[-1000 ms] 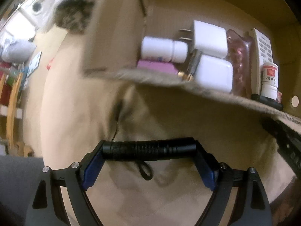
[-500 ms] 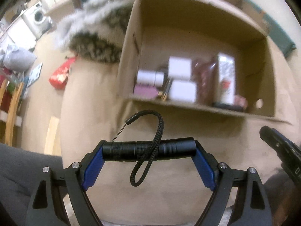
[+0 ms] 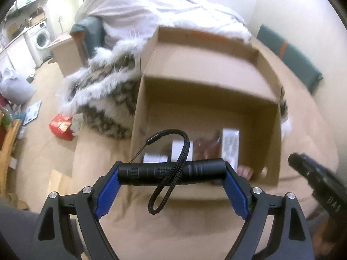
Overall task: Organize rigid objects
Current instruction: 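Carry the flashlight and battery with both grippers into the box, then open both grippers to release the flashlight and battery in the box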
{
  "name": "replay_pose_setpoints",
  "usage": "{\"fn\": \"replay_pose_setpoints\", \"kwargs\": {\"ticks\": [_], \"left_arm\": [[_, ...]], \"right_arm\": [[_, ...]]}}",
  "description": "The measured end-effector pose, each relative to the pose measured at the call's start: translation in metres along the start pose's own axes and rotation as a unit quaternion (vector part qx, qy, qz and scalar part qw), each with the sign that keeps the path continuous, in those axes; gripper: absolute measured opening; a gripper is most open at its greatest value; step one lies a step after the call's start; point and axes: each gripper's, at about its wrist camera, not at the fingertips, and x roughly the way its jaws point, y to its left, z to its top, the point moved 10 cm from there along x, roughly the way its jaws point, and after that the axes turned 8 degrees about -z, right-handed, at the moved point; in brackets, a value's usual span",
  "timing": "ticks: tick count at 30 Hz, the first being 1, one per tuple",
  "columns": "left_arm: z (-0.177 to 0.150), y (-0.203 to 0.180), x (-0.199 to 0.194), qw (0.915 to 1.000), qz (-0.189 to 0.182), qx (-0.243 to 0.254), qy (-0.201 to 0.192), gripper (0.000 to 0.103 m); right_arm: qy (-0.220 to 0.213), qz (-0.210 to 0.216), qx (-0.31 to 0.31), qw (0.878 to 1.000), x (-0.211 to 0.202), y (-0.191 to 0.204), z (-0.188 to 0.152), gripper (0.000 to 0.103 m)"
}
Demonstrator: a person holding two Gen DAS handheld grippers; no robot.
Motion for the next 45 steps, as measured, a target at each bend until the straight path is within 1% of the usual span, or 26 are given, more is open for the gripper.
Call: {"fn": "replay_pose_setpoints", "kwargs": {"ticks": [2,5,6,8,9,12,15,17,20,22,24,25,27,29,32,37,41,45], "left_arm": [[0.016,-0.003,0.0,0.9999,-0.009,-0.006,-0.008,0.086],[0.037,-0.01,0.001,0.9997,-0.014,0.0,-0.021,0.086],[0.048,-0.012,0.0,0.9994,-0.02,-0.001,-0.028,0.086],[0.07,-0.017,-0.006,0.9978,-0.044,-0.017,-0.046,0.086],[0.087,-0.023,-0.011,0.9962,-0.06,-0.02,-0.059,0.086],[0.119,-0.042,-0.021,0.9935,-0.08,-0.003,-0.081,0.086],[0.13,-0.05,-0.012,0.9929,-0.089,-0.001,-0.079,0.086],[0.126,-0.046,0.007,0.9946,-0.084,-0.008,-0.06,0.086],[0.099,-0.034,0.049,0.9976,-0.065,-0.013,-0.018,0.086],[0.08,-0.026,0.076,0.9994,-0.035,0.003,-0.002,0.086],[0.066,-0.022,0.094,0.9996,-0.01,0.023,0.012,0.086],[0.06,-0.019,0.1,0.9995,-0.005,0.026,0.018,0.086],[0.048,-0.015,0.111,0.9991,0.003,0.03,0.031,0.086],[0.038,-0.011,0.118,0.9983,0.016,0.035,0.044,0.086],[0.025,-0.005,0.125,0.9972,0.023,0.037,0.061,0.086],[0.012,0.005,0.131,0.9959,0.037,0.03,0.077,0.086],[0.007,0.001,0.132,0.9953,0.041,0.039,0.078,0.086],[0.003,-0.001,0.134,0.9946,0.043,0.039,0.086,0.086]], "right_arm": [[-0.007,0.001,0.0,1.0,-0.001,0.001,0.012,0.045],[-0.018,0.008,0.005,1.0,-0.001,0.001,0.029,0.045],[-0.02,0.011,0.007,1.0,0.0,0.002,0.034,0.045],[-0.027,0.012,0.008,1.0,0.002,0.002,0.045,0.045],[-0.029,0.011,0.008,0.999,0.003,0.001,0.05,0.045],[-0.032,0.01,0.013,0.999,0.01,-0.001,0.062,0.045],[-0.034,0.01,0.018,0.999,0.019,-0.002,0.071,0.045],[-0.034,0.009,0.019,0.999,0.027,-0.003,0.074,0.045],[-0.024,0.017,0.024,0.999,0.042,-0.004,0.07,0.045],[-0.013,0.019,0.017,1.0,0.055,-0.002,0.061,0.045],[-0.009,0.007,-0.002,1.0,0.067,-0.001,0.051,0.045],[0.0,0.005,0.0,1.0,0.073,-0.003,0.046,0.045],[0.029,0.024,0.025,0.999,0.084,-0.003,0.038,0.045],[0.033,0.024,0.028,0.999,0.089,-0.004,0.037,0.045],[0.037,0.019,0.025,0.999,0.095,-0.003,0.037,0.045],[0.064,0.024,0.034,0.997,0.107,-0.002,0.028,0.045],[0.076,0.016,0.034,0.996,0.114,-0.002,0.024,0.045],[0.072,0.006,0.028,0.997,0.114,-0.002,0.024,0.045]]}}
